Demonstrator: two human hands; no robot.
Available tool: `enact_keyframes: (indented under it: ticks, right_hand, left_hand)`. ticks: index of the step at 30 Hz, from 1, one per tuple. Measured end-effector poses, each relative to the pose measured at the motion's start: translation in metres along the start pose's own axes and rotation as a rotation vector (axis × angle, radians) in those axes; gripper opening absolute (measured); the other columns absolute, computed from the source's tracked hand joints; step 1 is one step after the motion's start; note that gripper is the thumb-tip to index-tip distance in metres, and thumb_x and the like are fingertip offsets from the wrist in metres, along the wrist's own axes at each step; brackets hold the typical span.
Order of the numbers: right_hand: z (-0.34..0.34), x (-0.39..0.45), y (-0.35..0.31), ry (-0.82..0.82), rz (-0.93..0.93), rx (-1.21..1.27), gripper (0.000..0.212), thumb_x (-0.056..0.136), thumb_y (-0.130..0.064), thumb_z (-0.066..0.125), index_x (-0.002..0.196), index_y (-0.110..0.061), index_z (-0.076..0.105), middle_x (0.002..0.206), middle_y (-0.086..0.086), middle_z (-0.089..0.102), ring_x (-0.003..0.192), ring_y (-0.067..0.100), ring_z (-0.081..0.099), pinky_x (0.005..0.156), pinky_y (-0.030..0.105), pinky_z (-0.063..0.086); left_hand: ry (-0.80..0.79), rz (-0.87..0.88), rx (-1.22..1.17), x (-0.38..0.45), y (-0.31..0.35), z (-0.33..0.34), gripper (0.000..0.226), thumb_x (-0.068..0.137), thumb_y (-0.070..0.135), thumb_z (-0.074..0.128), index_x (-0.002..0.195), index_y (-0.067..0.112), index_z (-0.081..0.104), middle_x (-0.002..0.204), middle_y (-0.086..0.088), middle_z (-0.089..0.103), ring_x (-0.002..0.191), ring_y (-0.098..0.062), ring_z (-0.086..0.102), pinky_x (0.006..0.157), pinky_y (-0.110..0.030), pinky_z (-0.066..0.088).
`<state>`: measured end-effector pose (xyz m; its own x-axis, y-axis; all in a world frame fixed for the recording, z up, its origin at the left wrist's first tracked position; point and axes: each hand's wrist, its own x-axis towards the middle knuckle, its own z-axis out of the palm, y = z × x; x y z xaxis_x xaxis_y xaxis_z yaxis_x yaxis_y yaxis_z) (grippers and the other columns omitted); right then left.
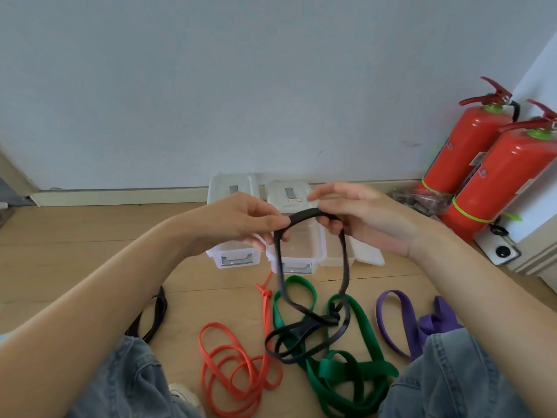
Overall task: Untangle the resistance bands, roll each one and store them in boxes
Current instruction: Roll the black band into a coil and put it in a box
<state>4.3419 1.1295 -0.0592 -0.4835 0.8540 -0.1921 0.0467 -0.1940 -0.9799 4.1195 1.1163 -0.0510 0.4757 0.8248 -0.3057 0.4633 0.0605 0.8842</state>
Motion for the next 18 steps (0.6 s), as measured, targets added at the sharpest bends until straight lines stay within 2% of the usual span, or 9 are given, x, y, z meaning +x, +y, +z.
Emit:
enact_keyframes:
  ticks: [2,4,6,9,14,18]
  right_hand:
    - [-0.001,-0.002,-0.002,-0.024,-0.059,-0.021,0.023,0.072,-0.017,0.068,0.093,-0.015,0.061,0.067,-0.001,0.061,0.06,0.011,0.046,0.059,0.016,0.044]
    - [0.0,-0.003,-0.001,0.007,-0.122,-0.03,0.025,0.068,-0.018,0.069,0.09,-0.015,0.06,0.071,0.0,0.067,0.061,0.011,0.049,0.061,0.017,0.046]
    - [0.005,-0.002,0.001,0.06,-0.181,-0.026,0.025,0.068,-0.021,0.068,0.09,-0.014,0.058,0.08,0.005,0.072,0.063,0.011,0.055,0.062,0.019,0.048]
    - [0.012,0.001,0.006,0.136,-0.269,-0.158,0.017,0.075,-0.02,0.068,0.088,-0.017,0.058,0.09,0.006,0.074,0.077,0.013,0.067,0.067,0.021,0.052]
    - [0.021,0.005,0.016,0.148,-0.26,-0.188,0.014,0.082,-0.009,0.067,0.093,-0.012,0.059,0.086,0.006,0.069,0.081,0.022,0.069,0.085,0.036,0.055]
    - [0.022,0.005,0.013,0.155,-0.263,-0.256,0.02,0.077,-0.013,0.073,0.089,-0.013,0.057,0.083,0.003,0.07,0.078,0.018,0.068,0.079,0.03,0.055]
  left_hand:
    - [0.025,0.037,-0.025,-0.001,0.0,0.002,0.018,0.08,0.035,0.066,0.086,0.02,0.072,0.084,0.001,0.069,0.077,-0.004,0.066,0.071,-0.007,0.047]
    - [0.109,0.093,-0.108,0.002,0.0,0.005,0.011,0.079,0.027,0.069,0.086,0.018,0.071,0.085,-0.001,0.069,0.077,-0.007,0.068,0.07,-0.008,0.048]
    - [0.182,0.13,-0.225,0.005,0.0,0.009,0.01,0.079,0.018,0.07,0.089,0.014,0.068,0.086,-0.004,0.068,0.073,-0.012,0.069,0.068,-0.013,0.051]
    - [0.222,0.15,-0.314,0.007,0.002,0.014,0.015,0.078,0.013,0.07,0.091,0.011,0.061,0.085,-0.009,0.071,0.075,-0.019,0.071,0.067,-0.018,0.054]
    - [0.265,0.177,-0.398,0.007,0.005,0.018,0.016,0.08,0.01,0.069,0.09,0.007,0.057,0.078,-0.007,0.073,0.074,-0.018,0.072,0.067,-0.018,0.055]
    - [0.296,0.177,-0.428,0.007,0.004,0.017,0.027,0.08,0.007,0.069,0.104,0.009,0.056,0.093,-0.012,0.071,0.08,-0.024,0.072,0.069,-0.019,0.055]
